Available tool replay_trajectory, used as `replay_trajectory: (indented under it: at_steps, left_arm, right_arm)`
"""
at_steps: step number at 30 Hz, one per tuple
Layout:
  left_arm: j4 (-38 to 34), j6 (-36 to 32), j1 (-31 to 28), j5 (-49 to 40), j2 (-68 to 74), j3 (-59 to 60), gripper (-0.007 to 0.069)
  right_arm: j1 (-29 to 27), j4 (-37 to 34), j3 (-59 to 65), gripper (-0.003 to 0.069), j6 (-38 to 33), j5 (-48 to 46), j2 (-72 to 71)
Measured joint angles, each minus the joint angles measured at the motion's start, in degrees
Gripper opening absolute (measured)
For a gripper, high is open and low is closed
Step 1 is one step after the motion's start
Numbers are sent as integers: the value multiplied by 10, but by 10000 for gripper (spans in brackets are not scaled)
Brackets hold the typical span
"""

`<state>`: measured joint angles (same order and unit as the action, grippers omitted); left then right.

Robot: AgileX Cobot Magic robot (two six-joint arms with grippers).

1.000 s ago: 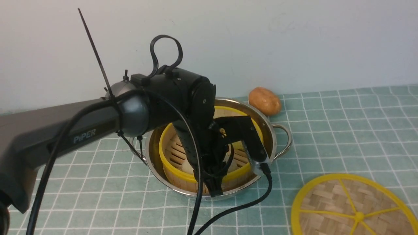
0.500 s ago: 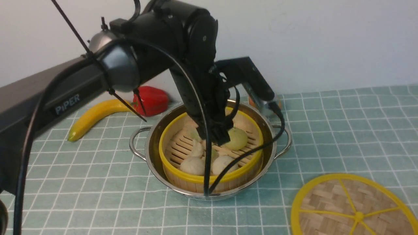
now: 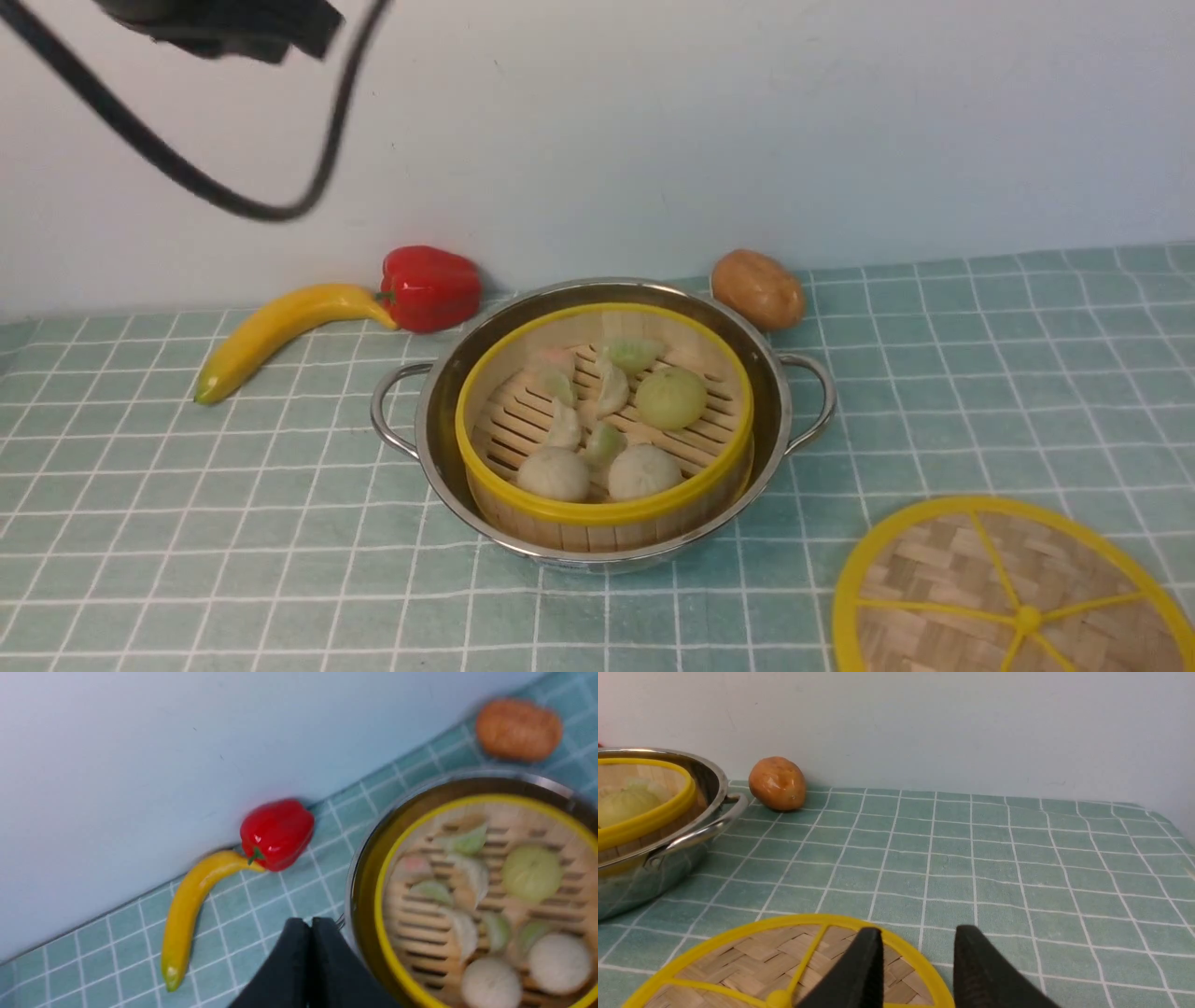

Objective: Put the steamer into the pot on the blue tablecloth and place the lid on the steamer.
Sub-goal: 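Move the gripper down to the bamboo steamer lid and grasp its center knob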

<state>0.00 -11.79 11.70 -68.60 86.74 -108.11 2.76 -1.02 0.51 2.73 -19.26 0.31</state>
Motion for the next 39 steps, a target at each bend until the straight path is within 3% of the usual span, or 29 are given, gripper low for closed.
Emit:
replay_trajectory:
  at_steps: [4,10,22,27,30,32,33,36,39]
  left_arm:
    - [-44,17,-38,54,-45,-1,-21]
    - [-39,21,-53,113,-62,-1,-11]
    - [-37,19,-53,92,-64,9,1]
    - [-36,17,-53,168,-147,146,9]
    - [-40,9,-57,337,-305,393,12]
    - [-48,7,-65,403,-374,500,16]
    - [-48,7,-67,409,-391,512,18]
    - [-55,6,-84,478,-527,699,22]
    - [-55,7,-99,482,-602,805,22]
  right_arm:
    - [0,0,0,240,0,0,0]
    - [0,0,0,240,0,0,0]
    - [0,0,0,240,0,0,0]
    - [0,0,0,240,0,0,0]
    - [0,0,0,240,0,0,0]
    - [0,0,0,240,0,0,0]
    - [0,0,0,240,0,0,0]
    - [0,0,0,240,0,0,0]
    - [0,0,0,240,0,0,0]
